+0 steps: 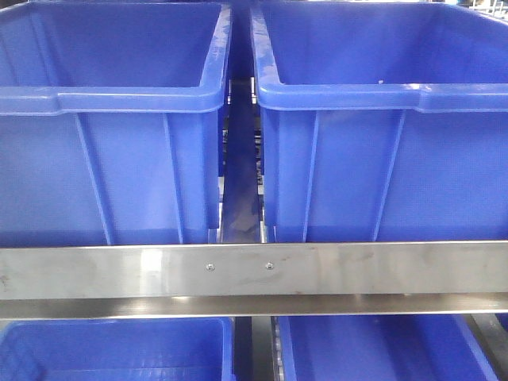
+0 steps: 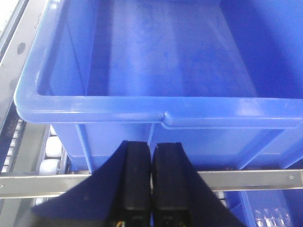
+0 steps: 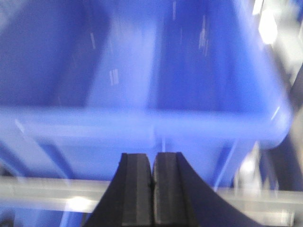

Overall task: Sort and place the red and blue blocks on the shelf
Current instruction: 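Raise both empty grippers up out of the bins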

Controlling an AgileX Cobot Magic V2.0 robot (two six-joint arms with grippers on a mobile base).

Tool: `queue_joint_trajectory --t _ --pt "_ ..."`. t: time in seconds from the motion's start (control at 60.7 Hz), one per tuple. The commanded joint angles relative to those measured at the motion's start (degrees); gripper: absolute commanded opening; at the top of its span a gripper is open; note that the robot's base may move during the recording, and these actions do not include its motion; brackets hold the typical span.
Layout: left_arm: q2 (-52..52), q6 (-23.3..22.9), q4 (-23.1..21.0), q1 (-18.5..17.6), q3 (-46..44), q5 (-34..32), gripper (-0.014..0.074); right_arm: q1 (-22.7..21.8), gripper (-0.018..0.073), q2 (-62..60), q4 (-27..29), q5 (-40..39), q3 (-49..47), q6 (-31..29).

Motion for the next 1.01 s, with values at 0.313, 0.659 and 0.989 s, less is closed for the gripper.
queue_joint_trajectory --t 0.313,0.659,0.989 --pt "0.0 0.0 0.1 0.1 -1.6 -4.9 0.0138 -0.4 0.0068 -22.2 -0.4 -15.5 21.3 -0.1" --pt "0.0 0.0 0.1 0.1 -1.6 -4.9 0.0138 -0.4 0.0068 -23.8 -0.2 -11.9 21.0 -0.2" --pt "0.0 0.0 0.1 0.1 -1.6 -4.9 0.0138 -0.4 0.0068 -23.7 -0.2 -11.6 21.0 -0.2"
